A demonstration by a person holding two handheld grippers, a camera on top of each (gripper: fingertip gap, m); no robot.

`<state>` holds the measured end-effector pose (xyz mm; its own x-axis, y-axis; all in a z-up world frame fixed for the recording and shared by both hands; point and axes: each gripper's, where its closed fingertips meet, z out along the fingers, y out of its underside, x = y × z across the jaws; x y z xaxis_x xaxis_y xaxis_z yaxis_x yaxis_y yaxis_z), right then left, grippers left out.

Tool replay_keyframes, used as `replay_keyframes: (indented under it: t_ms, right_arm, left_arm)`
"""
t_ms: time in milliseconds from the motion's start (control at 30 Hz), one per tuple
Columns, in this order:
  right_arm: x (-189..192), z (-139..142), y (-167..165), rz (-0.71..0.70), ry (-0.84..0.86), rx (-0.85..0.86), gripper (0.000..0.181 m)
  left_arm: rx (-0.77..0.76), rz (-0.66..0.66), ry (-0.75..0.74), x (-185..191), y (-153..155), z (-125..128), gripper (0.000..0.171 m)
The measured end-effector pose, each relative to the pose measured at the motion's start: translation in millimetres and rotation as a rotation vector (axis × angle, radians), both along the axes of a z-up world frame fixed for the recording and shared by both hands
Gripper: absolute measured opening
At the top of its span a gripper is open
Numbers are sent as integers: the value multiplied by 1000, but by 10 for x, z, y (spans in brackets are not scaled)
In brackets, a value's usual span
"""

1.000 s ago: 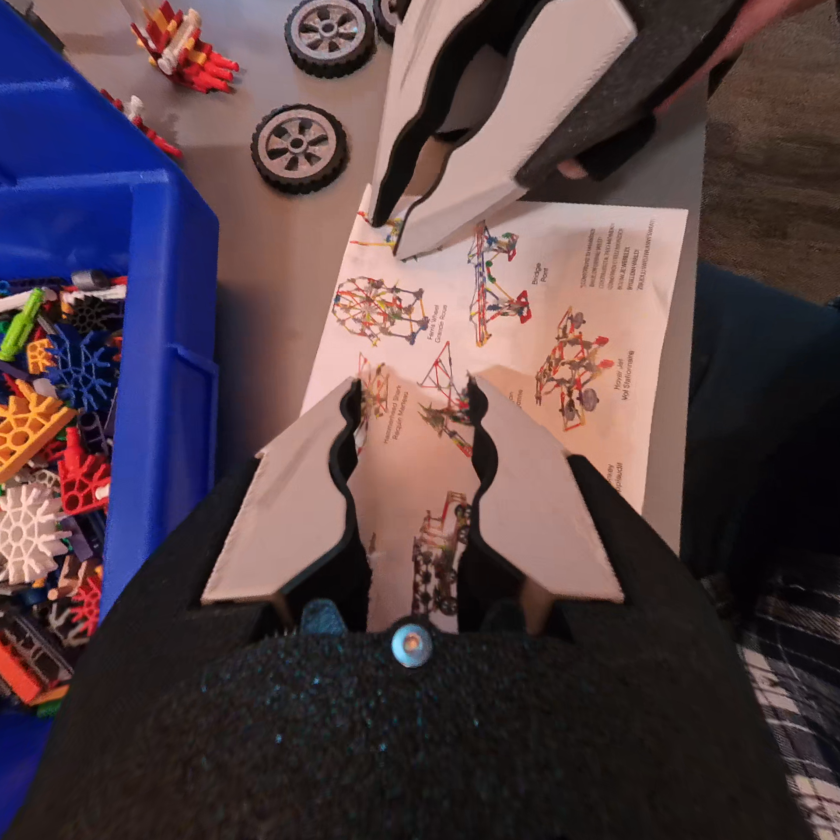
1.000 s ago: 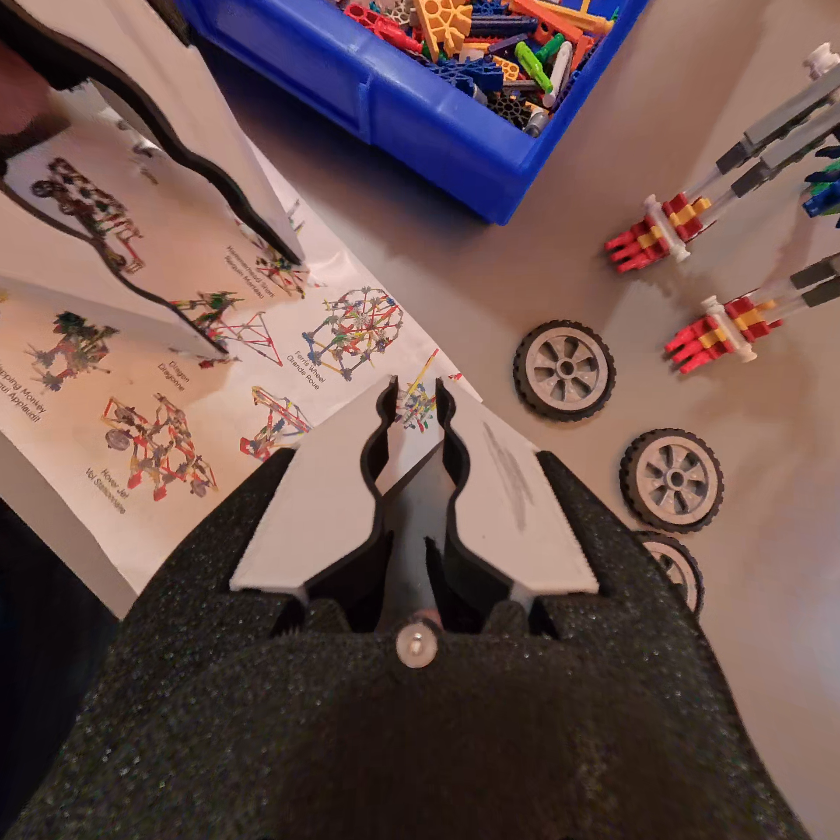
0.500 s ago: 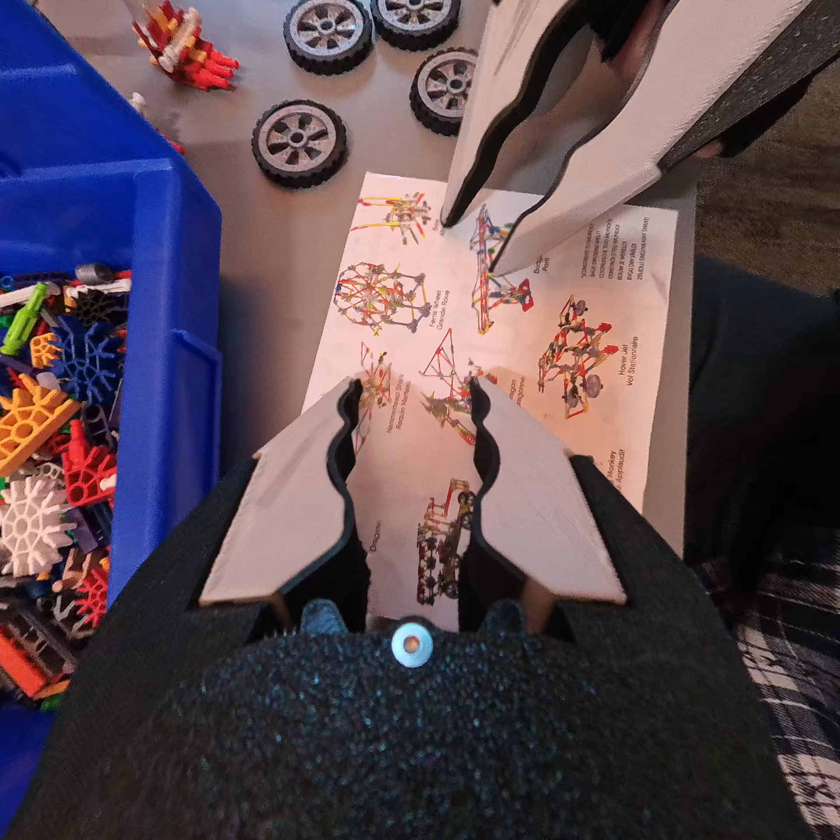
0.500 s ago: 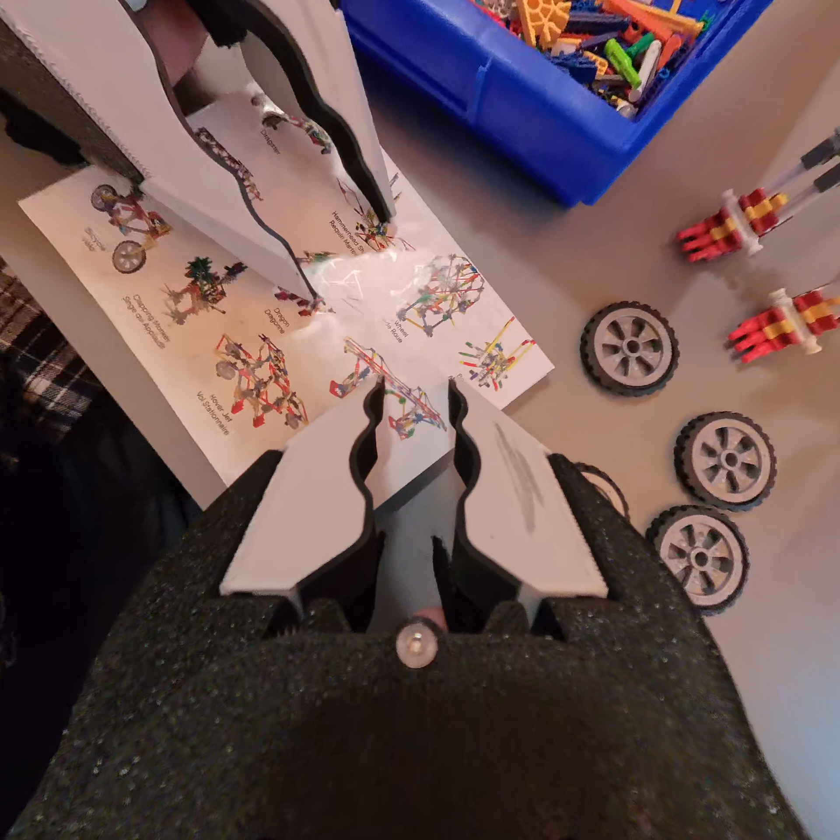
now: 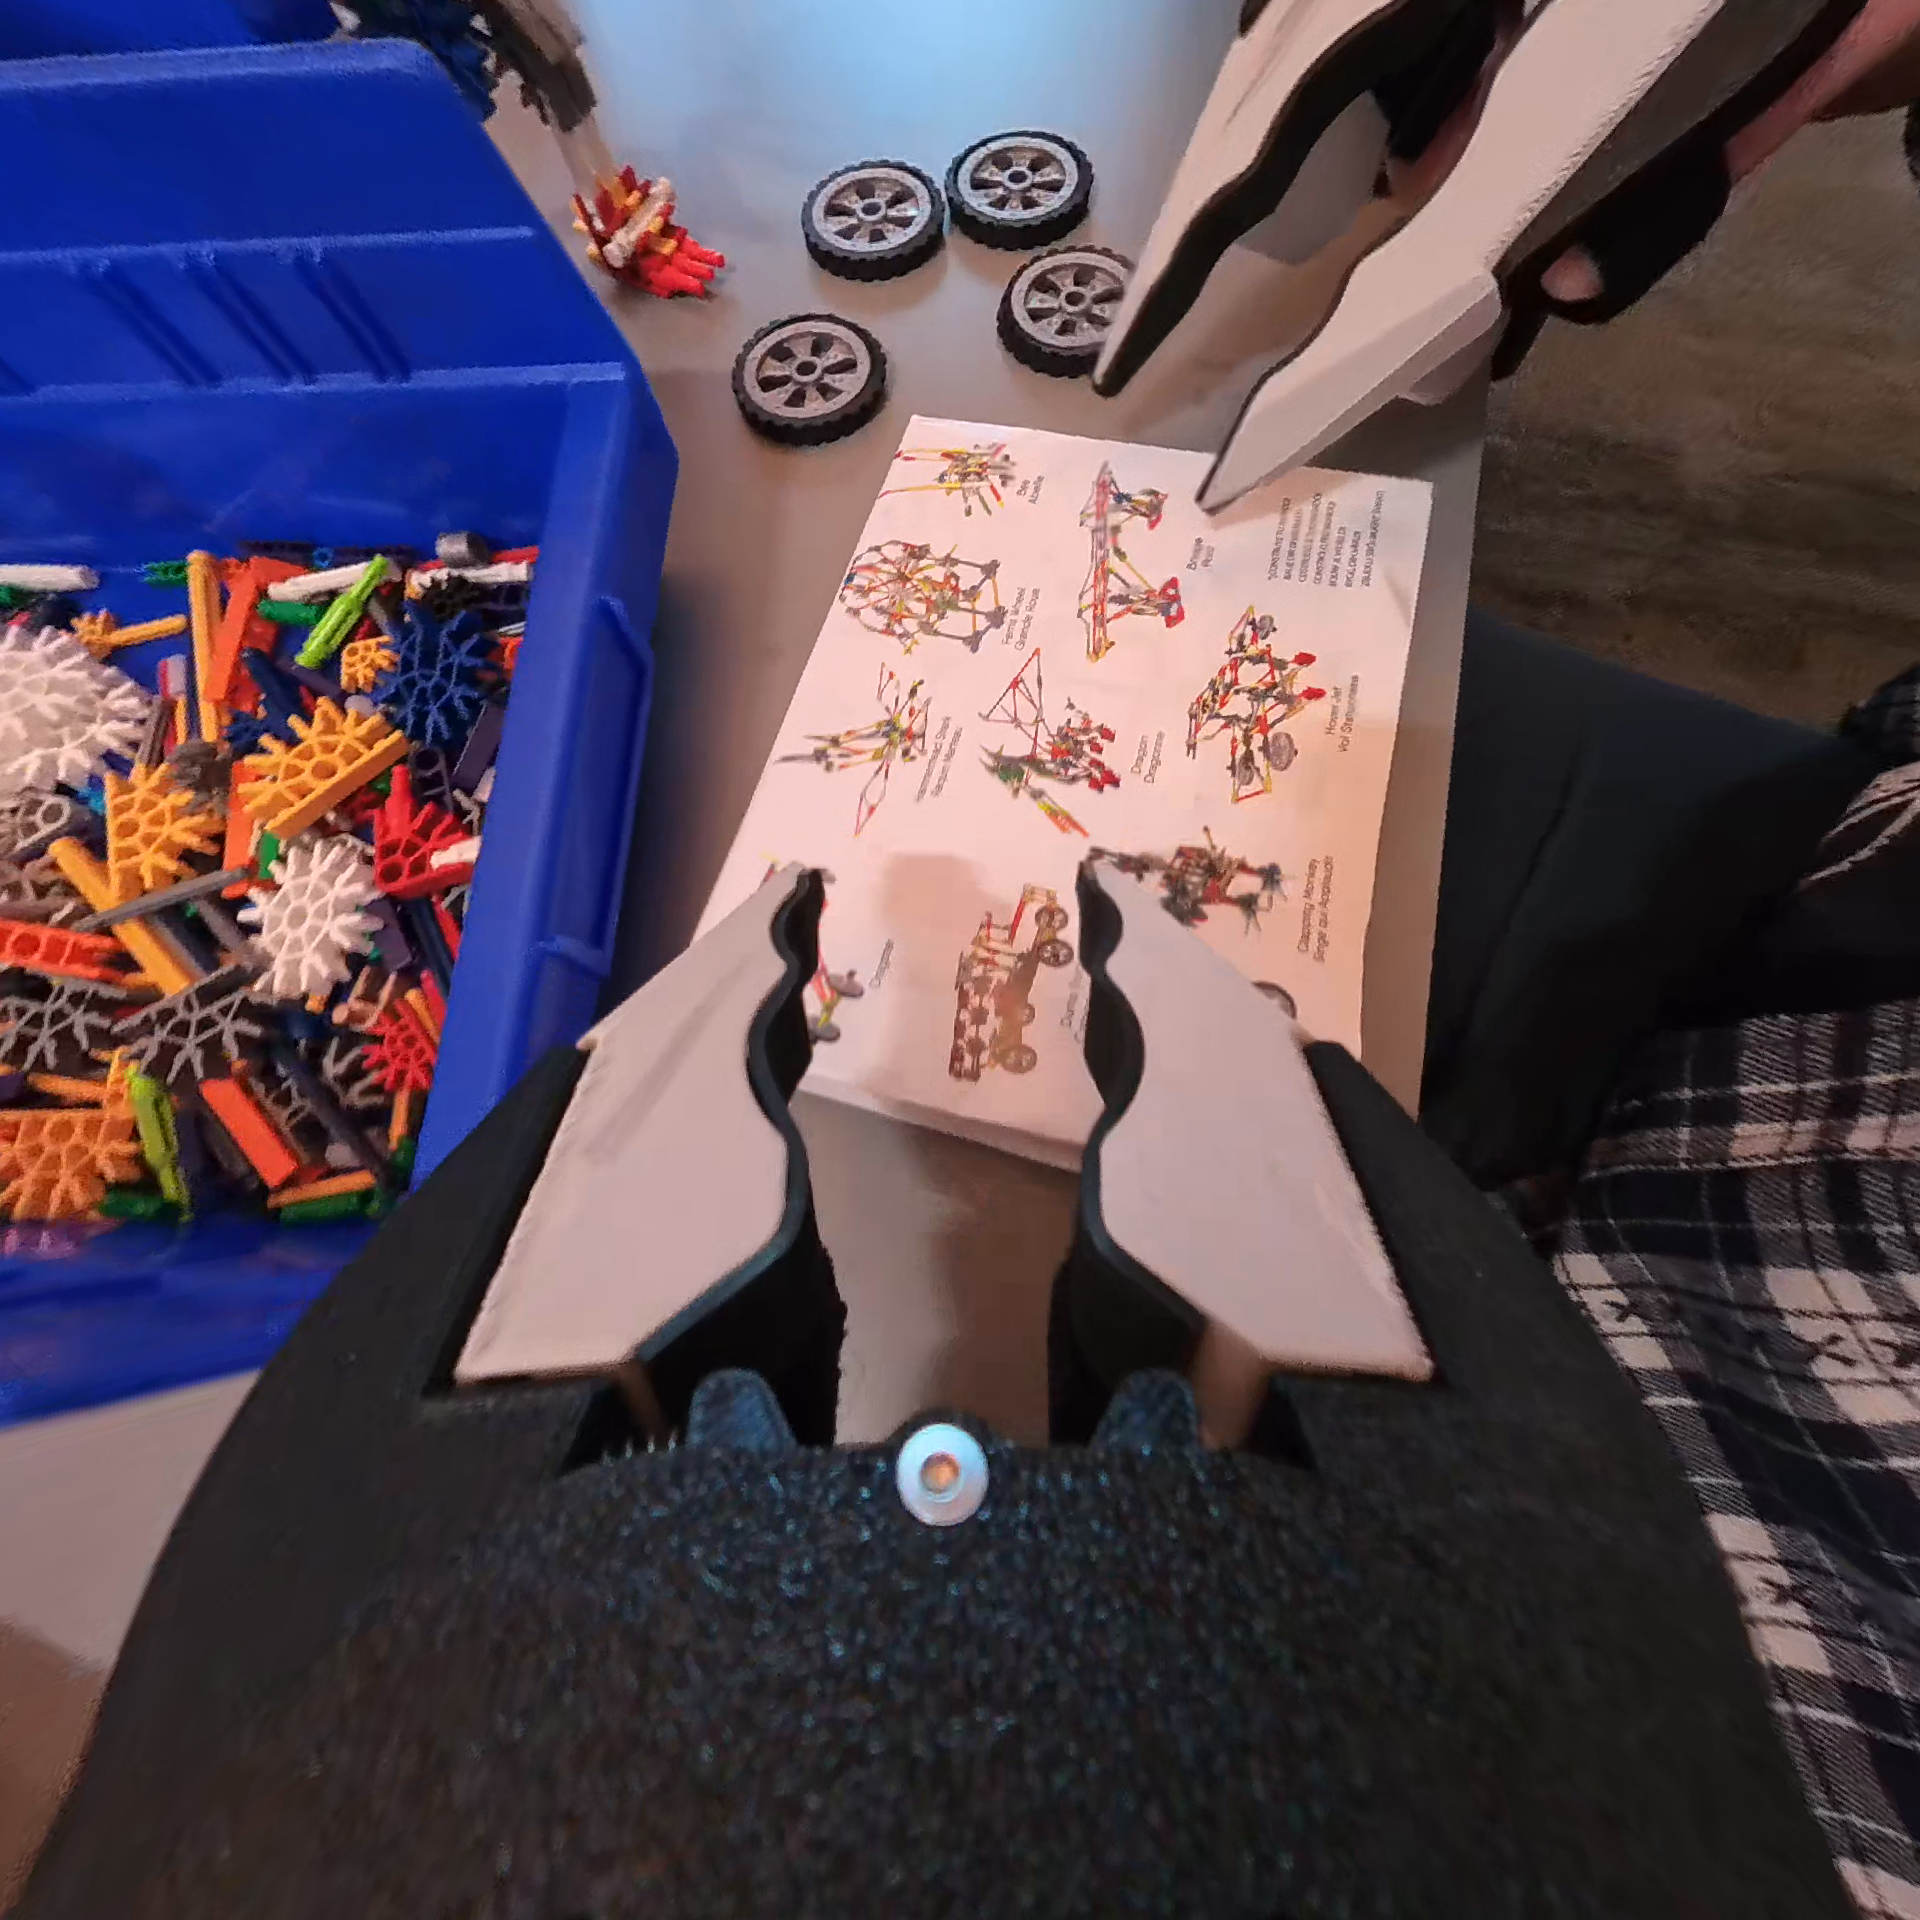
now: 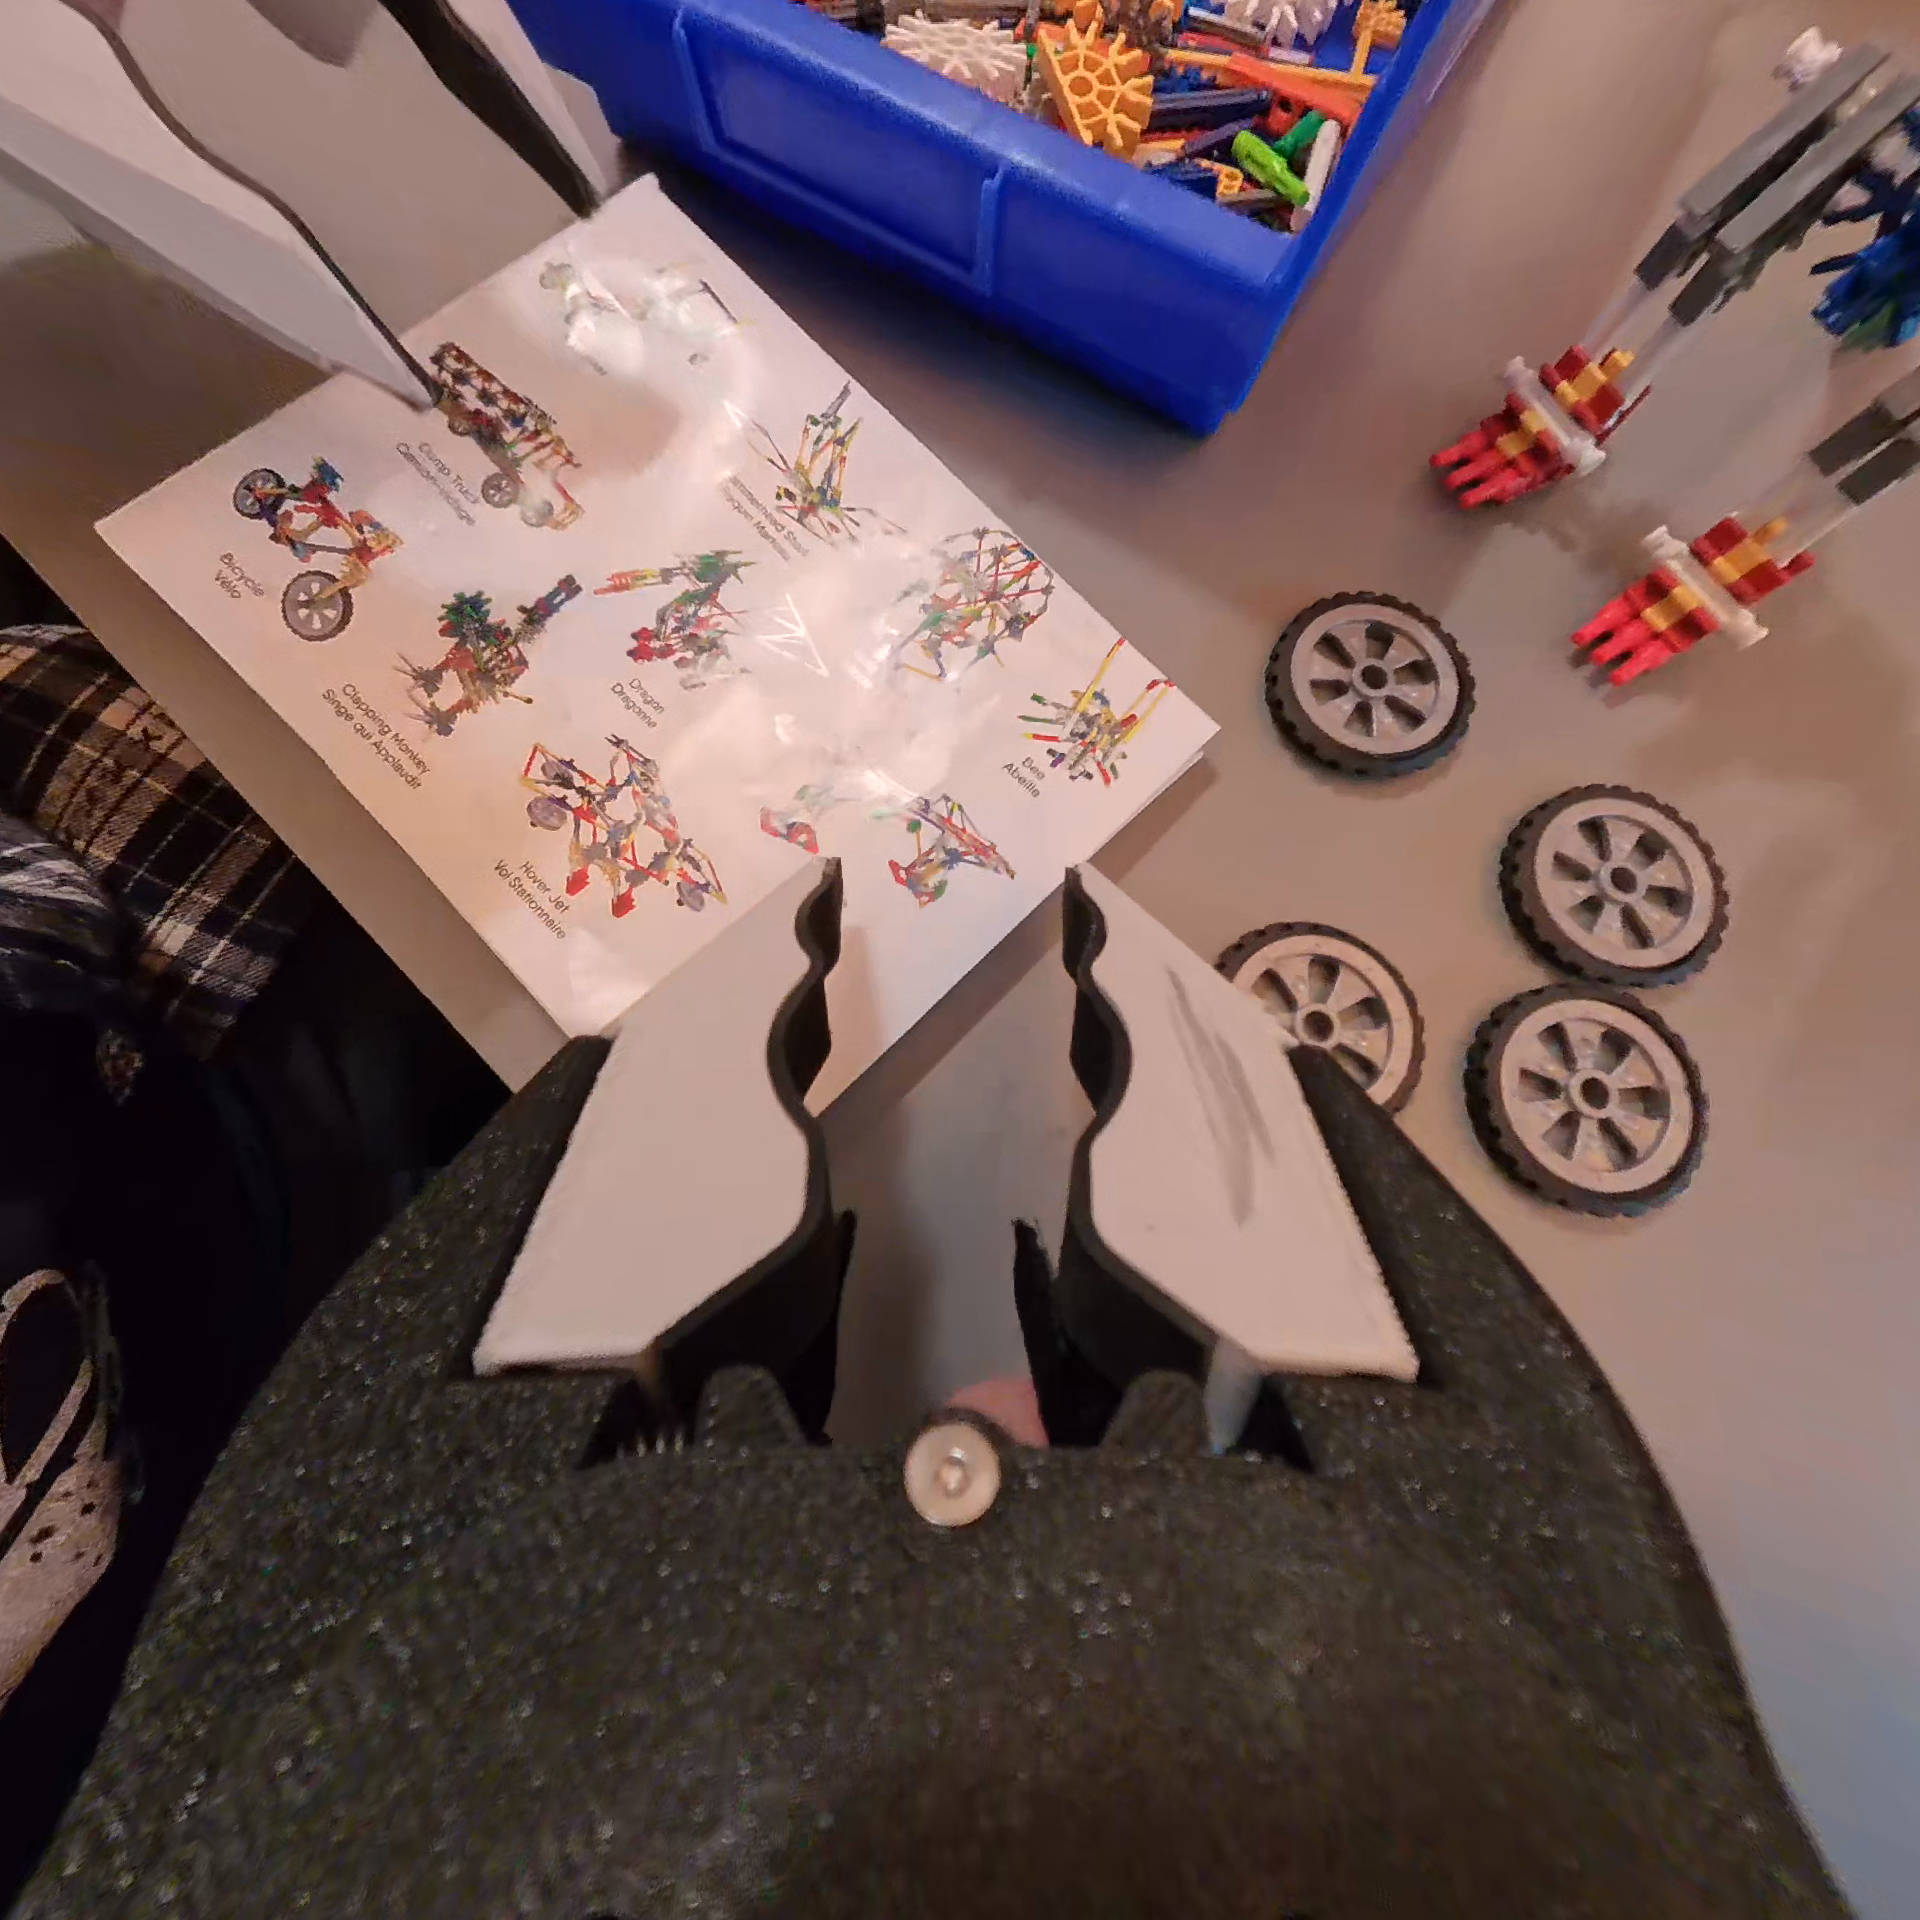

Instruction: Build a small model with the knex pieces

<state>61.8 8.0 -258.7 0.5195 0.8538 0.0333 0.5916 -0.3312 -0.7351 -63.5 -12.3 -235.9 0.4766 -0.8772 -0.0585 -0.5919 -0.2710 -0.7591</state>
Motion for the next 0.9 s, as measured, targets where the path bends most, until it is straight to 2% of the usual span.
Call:
replay_keyframes:
  t_ms: [200, 333, 600, 767, 833, 900]
  right_arm:
    - [-44, -200, -88, 14, -57, -38, 47]
    - [-181, -186, -181, 38, -36, -45, 46]
    - [-679, -195, -310, 85, -50, -11, 46]
    - [-1112, -192, -346, 130, -41, -6, 50]
    - [-1179, -158, -365, 149, -44, 11, 52]
    - [-1166, -112, -373, 148, -39, 20, 54]
  left_arm:
    - [-62, 39, -6, -169, -113, -106, 49]
    - [-95, 36, 41, -244, -225, -248, 49]
    - [-164, 122, 116, -706, -386, -391, 47]
    - [-160, 269, 127, -1101, -311, -356, 45]
    - [-126, 313, 164, -1256, -310, -307, 46]
    - [-102, 330, 132, -1322, -330, -204, 46]
